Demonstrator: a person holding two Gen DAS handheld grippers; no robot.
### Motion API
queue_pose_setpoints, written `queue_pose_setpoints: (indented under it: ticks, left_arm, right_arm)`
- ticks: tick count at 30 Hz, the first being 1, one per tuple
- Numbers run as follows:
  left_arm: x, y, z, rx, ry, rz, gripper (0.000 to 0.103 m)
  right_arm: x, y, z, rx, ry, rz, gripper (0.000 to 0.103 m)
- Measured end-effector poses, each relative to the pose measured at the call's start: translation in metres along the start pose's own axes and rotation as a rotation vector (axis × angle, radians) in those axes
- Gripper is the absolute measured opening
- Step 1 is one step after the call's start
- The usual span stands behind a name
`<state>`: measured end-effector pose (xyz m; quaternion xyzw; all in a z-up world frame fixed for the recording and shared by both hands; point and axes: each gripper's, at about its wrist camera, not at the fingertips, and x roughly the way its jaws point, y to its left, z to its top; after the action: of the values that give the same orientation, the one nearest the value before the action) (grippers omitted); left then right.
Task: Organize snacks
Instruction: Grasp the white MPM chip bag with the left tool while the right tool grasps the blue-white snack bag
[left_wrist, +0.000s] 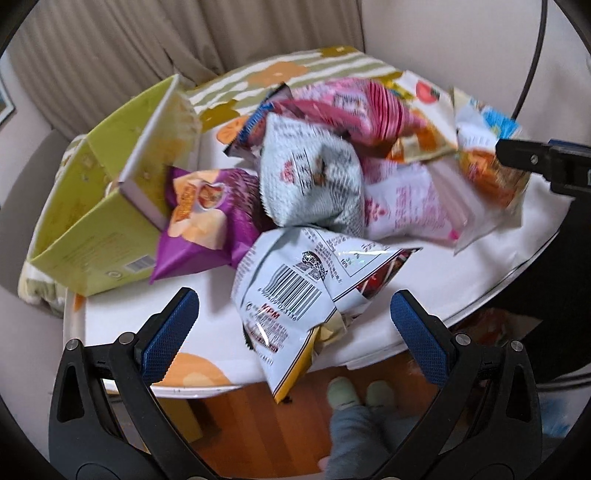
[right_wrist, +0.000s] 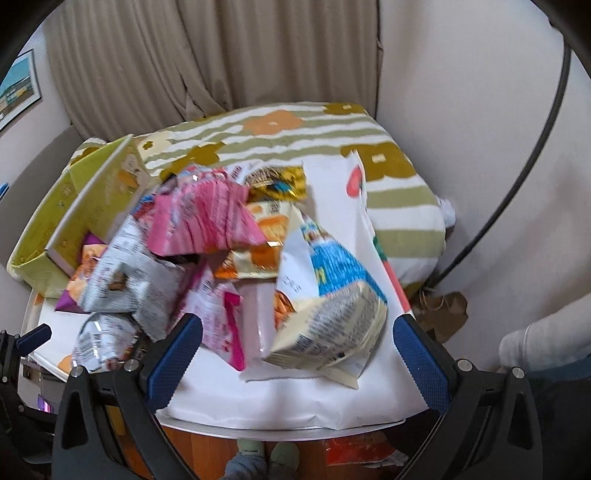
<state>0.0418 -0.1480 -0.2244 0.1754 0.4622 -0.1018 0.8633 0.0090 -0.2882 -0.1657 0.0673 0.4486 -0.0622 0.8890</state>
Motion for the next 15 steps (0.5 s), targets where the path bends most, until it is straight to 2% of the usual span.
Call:
queue_pose_setpoints:
  ticks: [5,12,15]
  left_arm:
    - [0.03,-0.003,0.002,0.013,0.065,0.011,0.103]
    - [0.047,-0.006,0.002,0.048,0.087,0.008,0.102]
    - [0.054,-0.006,0.002,0.058,0.104,0.012,0.094]
  right_arm:
    - [0.019,-0.009,-0.006,0.028,0.013,-0.024,0.103]
    - [0.036,-0.013,0.001,0.043,0.014,-0.069,0.103]
    - [0.041,-0.013,0.005,0.035,0.017,-0.091,0.103]
